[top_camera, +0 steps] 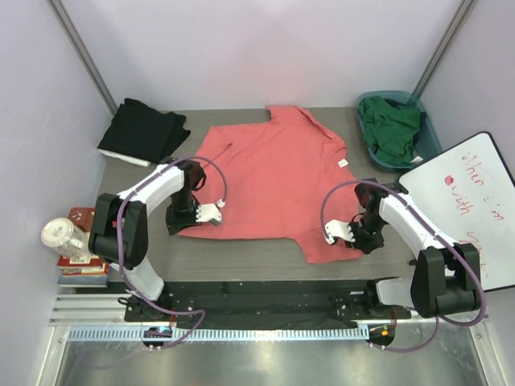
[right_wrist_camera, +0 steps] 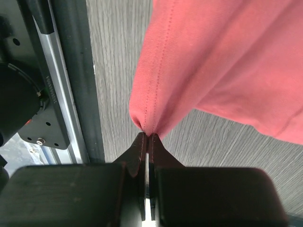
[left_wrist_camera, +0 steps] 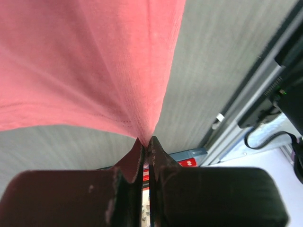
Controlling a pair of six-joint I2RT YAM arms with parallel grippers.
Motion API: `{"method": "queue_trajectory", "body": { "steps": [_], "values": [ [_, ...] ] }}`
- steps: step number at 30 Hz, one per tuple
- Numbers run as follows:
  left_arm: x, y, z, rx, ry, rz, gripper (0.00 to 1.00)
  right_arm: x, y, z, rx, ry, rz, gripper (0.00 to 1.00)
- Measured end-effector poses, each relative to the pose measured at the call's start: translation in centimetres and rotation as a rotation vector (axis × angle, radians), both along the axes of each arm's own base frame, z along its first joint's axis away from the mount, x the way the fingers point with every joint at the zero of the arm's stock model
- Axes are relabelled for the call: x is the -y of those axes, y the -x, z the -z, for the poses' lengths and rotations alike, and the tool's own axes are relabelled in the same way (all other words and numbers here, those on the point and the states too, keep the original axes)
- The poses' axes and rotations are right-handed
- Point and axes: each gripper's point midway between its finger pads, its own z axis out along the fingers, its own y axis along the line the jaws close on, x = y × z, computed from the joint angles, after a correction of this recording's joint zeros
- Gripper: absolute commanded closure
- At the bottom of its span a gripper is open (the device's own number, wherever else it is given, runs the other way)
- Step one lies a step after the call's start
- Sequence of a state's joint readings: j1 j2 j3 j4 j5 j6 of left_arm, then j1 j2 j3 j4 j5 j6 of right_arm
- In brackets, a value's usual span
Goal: Fold and stack the t-shirts
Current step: Flatten out the tshirt, then fold the flattened tshirt in 1/3 of the way
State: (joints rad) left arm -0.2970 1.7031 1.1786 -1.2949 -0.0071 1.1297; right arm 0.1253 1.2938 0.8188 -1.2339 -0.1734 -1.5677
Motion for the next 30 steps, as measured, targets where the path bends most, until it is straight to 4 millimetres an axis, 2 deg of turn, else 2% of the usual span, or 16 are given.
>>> {"method": "queue_trajectory", "body": {
  "steps": [6,11,15,19,23,27,30],
  "values": [
    [-0.8,2.3,0.1,-0.035,-0.012,0.010,1.00,0.1,1.0,-0.7,0.013,-0.002,-0.002,0.99],
    [-0.9,2.3,-0.5,-0.010,-0.008,0.014,1.00,0.2,1.5,-1.1,0.013,-0.003,0.000,0.99],
    [-0.8,1.7,-0.8,0.015,-0.011,0.015,1.00,0.0,0.5,-1.0,0.050,-0.004,0.025,0.99],
    [-0.3,-0.9,-2.0,0.099,0.001,0.013,1.00,-0.2,-3.0,-1.2,0.144,-0.004,0.068,0.99],
    [0.1,-3.4,-2.8,0.175,0.005,0.016,1.00,-0.7,-8.5,-2.4,0.279,-0.012,0.112,0.99],
    [0.1,-4.1,-2.6,0.191,-0.006,0.022,1.00,-1.2,-13.8,-4.0,0.417,-0.029,0.144,0.99],
    [0.0,-4.3,-2.3,0.188,-0.015,0.027,1.00,-1.3,-16.5,-4.8,0.490,-0.036,0.155,0.99]
  ]
}}
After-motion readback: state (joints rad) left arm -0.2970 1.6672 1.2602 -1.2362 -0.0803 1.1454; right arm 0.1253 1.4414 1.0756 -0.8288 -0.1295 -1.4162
